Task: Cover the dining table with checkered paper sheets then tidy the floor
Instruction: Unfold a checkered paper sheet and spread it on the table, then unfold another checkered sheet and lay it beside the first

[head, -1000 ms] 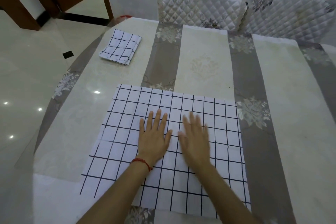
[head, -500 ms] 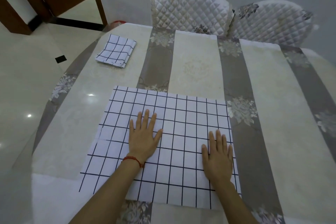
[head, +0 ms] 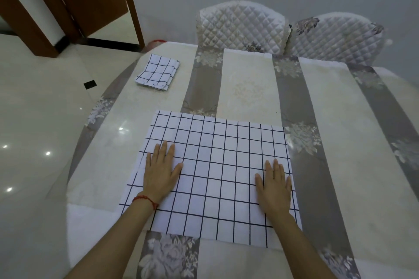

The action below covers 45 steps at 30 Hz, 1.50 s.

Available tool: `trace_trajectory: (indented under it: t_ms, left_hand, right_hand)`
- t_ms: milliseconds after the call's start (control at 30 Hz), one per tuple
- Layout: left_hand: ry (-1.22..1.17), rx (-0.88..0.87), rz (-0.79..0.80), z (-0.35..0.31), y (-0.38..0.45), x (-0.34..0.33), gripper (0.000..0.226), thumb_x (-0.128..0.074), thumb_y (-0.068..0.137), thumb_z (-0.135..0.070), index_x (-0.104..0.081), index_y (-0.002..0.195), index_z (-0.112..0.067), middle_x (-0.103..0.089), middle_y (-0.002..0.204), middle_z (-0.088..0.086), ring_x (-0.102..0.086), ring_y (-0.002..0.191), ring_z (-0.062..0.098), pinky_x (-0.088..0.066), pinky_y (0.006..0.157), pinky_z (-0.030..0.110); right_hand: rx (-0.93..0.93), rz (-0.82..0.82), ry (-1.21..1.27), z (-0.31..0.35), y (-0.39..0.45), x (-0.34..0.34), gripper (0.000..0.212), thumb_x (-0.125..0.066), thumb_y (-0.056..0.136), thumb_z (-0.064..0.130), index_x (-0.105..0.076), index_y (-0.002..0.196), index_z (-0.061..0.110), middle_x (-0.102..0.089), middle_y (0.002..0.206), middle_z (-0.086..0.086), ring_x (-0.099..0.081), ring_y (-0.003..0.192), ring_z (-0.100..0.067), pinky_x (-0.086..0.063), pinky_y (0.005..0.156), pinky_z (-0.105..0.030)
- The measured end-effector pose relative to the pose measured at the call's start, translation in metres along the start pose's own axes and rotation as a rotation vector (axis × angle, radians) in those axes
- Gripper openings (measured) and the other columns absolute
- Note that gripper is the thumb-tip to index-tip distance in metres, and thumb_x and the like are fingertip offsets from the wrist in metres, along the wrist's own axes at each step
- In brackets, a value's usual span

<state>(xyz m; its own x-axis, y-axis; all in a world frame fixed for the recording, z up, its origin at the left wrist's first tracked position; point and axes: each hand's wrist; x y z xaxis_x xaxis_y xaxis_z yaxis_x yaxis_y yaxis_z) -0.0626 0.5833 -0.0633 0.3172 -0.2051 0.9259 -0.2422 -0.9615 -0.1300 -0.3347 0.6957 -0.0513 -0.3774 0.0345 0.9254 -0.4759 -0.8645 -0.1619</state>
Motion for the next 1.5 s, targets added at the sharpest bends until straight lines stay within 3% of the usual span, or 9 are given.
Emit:
trace_trajectory:
  t_ms: [133,300,467,533,800,933,1067,1167,1500]
  left_hand:
    - [-0.034,-0.068,-0.010,-0.003,-0.024,0.030,0.074,-0.019,0.083,-0.055,-0.025,0.145,-0.014,-0.016,0.156,0.008,-0.009,0.145,0.023,-0.008,0.118,0.039]
    - [-0.074,-0.163,-0.092,-0.009,-0.081,0.079,0.101,0.001,0.076,-0.075,-0.042,0.136,-0.006,-0.036,0.147,0.016,-0.029,0.139,0.030,-0.022,0.115,0.041]
    - [-0.153,-0.092,-0.206,-0.004,-0.165,0.110,0.052,-0.044,0.092,-0.042,-0.053,0.127,-0.006,-0.053,0.134,0.016,-0.046,0.126,0.028,-0.034,0.107,0.037]
    - [-0.207,-0.047,-0.270,0.005,-0.206,0.113,0.045,-0.049,0.091,-0.036,-0.056,0.125,-0.007,-0.057,0.129,0.013,-0.050,0.122,0.026,-0.036,0.103,0.034]
    - [-0.383,0.305,-0.373,0.069,-0.356,0.109,0.038,-0.050,0.093,-0.027,-0.052,0.129,-0.015,-0.053,0.133,0.005,-0.046,0.123,0.020,-0.033,0.102,0.028]
    - [-0.505,0.515,-0.416,0.117,-0.444,0.090,0.037,-0.051,0.093,-0.026,-0.053,0.128,-0.014,-0.055,0.130,0.004,-0.049,0.119,0.015,-0.033,0.102,0.025]
    - [-0.687,0.790,-0.430,0.173,-0.525,0.063,0.036,-0.051,0.092,-0.025,-0.053,0.127,-0.013,-0.056,0.130,0.005,-0.050,0.114,0.013,-0.035,0.101,0.026]
    - [-0.790,1.010,-0.455,0.217,-0.580,0.046,0.035,-0.051,0.093,-0.022,-0.055,0.125,-0.009,-0.057,0.128,0.011,-0.052,0.114,0.020,-0.036,0.098,0.026]
    - [-0.920,1.376,-0.322,0.345,-0.671,0.024,0.034,-0.042,0.097,-0.023,-0.057,0.118,-0.002,-0.059,0.124,0.014,-0.054,0.111,0.025,-0.037,0.093,0.024]
  right_hand:
    - [0.107,-0.015,0.128,0.019,-0.020,0.021,0.054,-0.034,0.098,0.034,-0.019,0.146,0.015,-0.016,0.157,-0.005,-0.011,0.145,-0.018,-0.004,0.118,-0.036]
    - [0.230,-0.030,0.202,0.037,-0.063,0.049,0.047,-0.041,0.097,0.029,-0.036,0.141,0.012,-0.034,0.150,-0.007,-0.026,0.140,-0.020,-0.016,0.118,-0.035]
    - [0.360,0.025,0.309,0.054,-0.124,0.065,0.041,-0.044,0.096,0.030,-0.045,0.134,0.016,-0.045,0.142,-0.003,-0.038,0.133,-0.017,-0.030,0.110,-0.031]
    - [0.421,0.053,0.327,0.063,-0.151,0.064,0.041,-0.043,0.096,0.033,-0.045,0.134,0.019,-0.045,0.142,0.001,-0.038,0.132,-0.015,-0.030,0.107,-0.029]
    - [0.636,0.183,0.399,0.124,-0.251,0.048,0.035,-0.045,0.095,0.034,-0.051,0.127,0.022,-0.054,0.130,0.006,-0.049,0.120,-0.015,-0.033,0.090,-0.022]
    - [0.769,0.324,0.408,0.175,-0.310,0.023,0.037,-0.046,0.095,0.032,-0.049,0.130,0.020,-0.052,0.132,0.006,-0.048,0.116,-0.010,-0.032,0.094,-0.020]
    - [0.923,0.435,0.401,0.234,-0.370,-0.016,0.034,-0.047,0.095,0.028,-0.052,0.127,0.020,-0.055,0.130,0.002,-0.051,0.118,-0.016,-0.039,0.102,-0.030]
    - [1.007,0.535,0.344,0.275,-0.407,-0.060,0.033,-0.050,0.094,0.026,-0.055,0.125,0.018,-0.056,0.129,0.000,-0.052,0.116,-0.017,-0.034,0.100,-0.021]
    - [0.671,0.914,0.017,0.340,-0.442,-0.226,0.034,-0.051,0.093,0.016,-0.055,0.123,0.001,-0.060,0.123,-0.020,-0.059,0.107,-0.030,-0.043,0.088,-0.029]
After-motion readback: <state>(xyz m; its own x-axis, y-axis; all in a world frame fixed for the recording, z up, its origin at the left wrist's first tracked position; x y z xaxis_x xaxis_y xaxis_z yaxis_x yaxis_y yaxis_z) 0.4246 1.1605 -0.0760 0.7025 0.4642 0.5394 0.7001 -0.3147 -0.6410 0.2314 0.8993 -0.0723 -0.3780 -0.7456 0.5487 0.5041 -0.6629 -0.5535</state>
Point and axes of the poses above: each hand's wrist, its own y-axis towards the middle knuckle, its own x-axis out of the back of the hand, z = x × y
